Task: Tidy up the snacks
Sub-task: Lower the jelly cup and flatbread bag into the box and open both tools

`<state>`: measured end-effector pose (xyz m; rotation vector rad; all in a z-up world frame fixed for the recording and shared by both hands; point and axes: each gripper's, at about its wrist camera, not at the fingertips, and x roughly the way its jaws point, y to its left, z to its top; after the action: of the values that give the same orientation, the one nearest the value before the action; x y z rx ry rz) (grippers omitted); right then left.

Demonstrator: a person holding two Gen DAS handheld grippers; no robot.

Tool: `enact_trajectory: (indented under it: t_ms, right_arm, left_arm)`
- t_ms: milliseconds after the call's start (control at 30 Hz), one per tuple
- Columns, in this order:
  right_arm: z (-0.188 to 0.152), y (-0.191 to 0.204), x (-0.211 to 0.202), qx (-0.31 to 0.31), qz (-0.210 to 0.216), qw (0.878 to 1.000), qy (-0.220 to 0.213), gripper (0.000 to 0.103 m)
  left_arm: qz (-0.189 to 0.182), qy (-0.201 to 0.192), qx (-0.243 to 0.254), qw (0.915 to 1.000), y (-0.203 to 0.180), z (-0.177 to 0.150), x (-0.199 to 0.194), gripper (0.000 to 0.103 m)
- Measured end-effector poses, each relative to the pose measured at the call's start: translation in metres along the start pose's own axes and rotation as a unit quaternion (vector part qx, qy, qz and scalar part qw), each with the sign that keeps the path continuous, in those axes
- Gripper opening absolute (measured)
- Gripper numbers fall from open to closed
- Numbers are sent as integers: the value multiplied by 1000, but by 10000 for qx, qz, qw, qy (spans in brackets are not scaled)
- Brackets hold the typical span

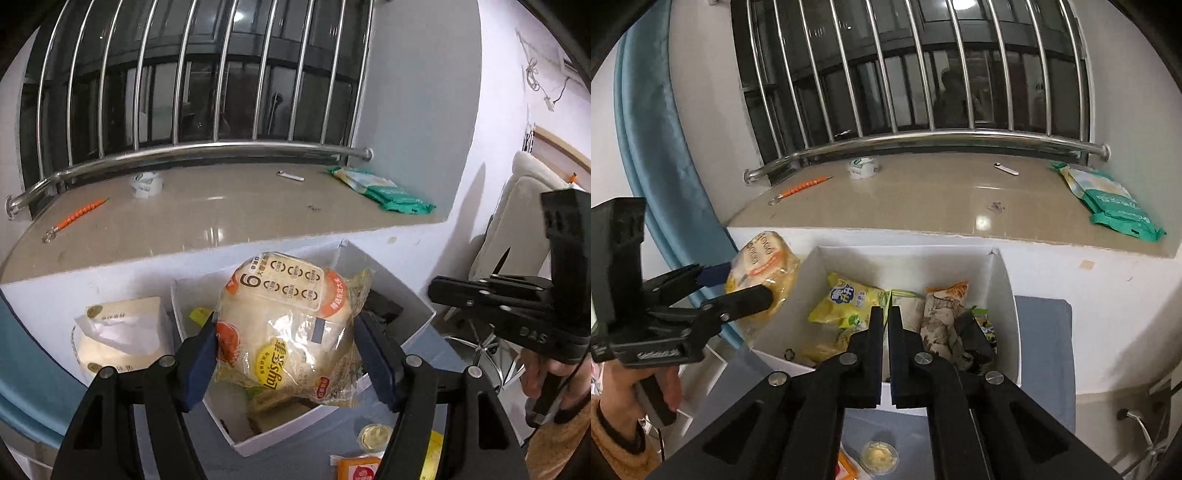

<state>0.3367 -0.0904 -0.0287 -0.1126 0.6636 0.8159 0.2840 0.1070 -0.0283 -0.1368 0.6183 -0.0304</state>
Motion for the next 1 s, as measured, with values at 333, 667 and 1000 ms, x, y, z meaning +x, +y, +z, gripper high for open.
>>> enact_trajectory:
  t_ms: [333,667,1000]
  right_arm:
    - [-91,11,-17,-190,-201,9993,251,103]
    - [-166,10,26,16,-182,9963,835,103]
    - [-162,6,80,54,-190,9902,1381,41]
  left_arm:
    - [-147,-155,-17,9998,-8,-28,-23,75]
    - [-253,-236,6,9994,-18,-60,-55,75]
    - [-304,-196,-17,9993,-19,-75,-65,75]
